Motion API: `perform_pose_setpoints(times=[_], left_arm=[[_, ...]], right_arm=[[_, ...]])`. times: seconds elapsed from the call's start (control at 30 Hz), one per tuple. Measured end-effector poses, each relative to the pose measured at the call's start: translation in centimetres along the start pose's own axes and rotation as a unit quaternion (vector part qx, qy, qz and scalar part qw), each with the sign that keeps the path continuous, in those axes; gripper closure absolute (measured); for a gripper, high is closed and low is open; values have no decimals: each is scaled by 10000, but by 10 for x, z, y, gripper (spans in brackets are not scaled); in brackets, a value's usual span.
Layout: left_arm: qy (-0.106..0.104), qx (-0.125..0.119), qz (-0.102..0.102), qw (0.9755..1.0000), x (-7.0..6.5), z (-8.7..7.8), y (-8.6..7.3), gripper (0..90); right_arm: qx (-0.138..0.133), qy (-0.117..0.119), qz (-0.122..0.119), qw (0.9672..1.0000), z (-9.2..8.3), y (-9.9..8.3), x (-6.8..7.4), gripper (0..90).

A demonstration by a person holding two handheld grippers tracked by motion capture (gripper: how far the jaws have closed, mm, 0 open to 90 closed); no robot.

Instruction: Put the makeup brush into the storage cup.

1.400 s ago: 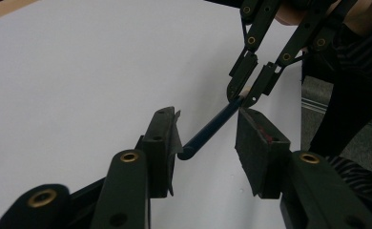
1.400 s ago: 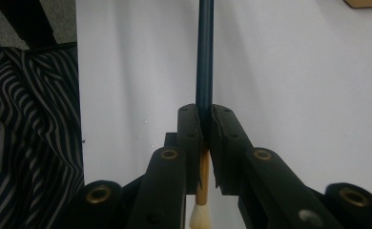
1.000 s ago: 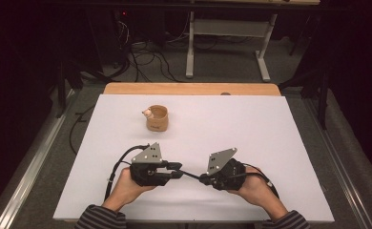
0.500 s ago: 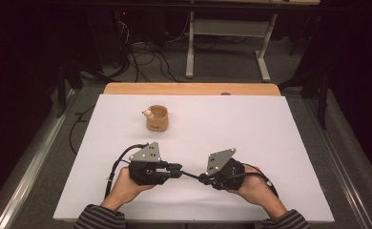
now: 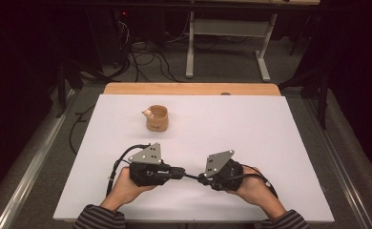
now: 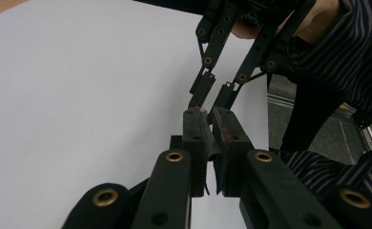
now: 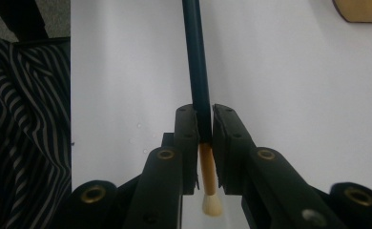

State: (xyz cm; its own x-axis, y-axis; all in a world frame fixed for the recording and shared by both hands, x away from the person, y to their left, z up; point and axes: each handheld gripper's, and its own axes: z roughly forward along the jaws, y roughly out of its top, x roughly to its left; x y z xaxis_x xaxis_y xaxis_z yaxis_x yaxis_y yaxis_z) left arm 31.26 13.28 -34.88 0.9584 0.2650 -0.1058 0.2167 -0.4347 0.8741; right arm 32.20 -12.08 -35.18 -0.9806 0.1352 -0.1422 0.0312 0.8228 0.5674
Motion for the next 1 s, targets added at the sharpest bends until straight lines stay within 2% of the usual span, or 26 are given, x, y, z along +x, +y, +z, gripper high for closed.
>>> perform_pose_setpoints(times=[0.13, 0.27, 0.4, 0.5, 0.7, 1.0], left_arm=[[115, -72, -11, 9999, -1, -2, 1, 850], [269, -116, -58, 9996, 1, -5, 0, 849], [395, -152, -92, 9991, 2, -7, 0, 849], [490, -170, -110, 9986, 3, -9, 0, 850], [631, -334, -69, 9974, 1, -11, 1, 852], [843, -648, 31, 9943, -5, -19, 6, 853]], right_arm=[[-125, -83, 142, 9998, -2, -1, -2, 790], [-232, -259, 177, 9992, -5, -2, -2, 746], [-352, -474, 281, 9979, -9, -3, -2, 745], [-460, -527, 337, 9970, -11, -3, -2, 763], [-519, -523, 454, 9962, -11, -6, -2, 786], [-676, -288, 548, 9958, -8, -4, 1, 795]])
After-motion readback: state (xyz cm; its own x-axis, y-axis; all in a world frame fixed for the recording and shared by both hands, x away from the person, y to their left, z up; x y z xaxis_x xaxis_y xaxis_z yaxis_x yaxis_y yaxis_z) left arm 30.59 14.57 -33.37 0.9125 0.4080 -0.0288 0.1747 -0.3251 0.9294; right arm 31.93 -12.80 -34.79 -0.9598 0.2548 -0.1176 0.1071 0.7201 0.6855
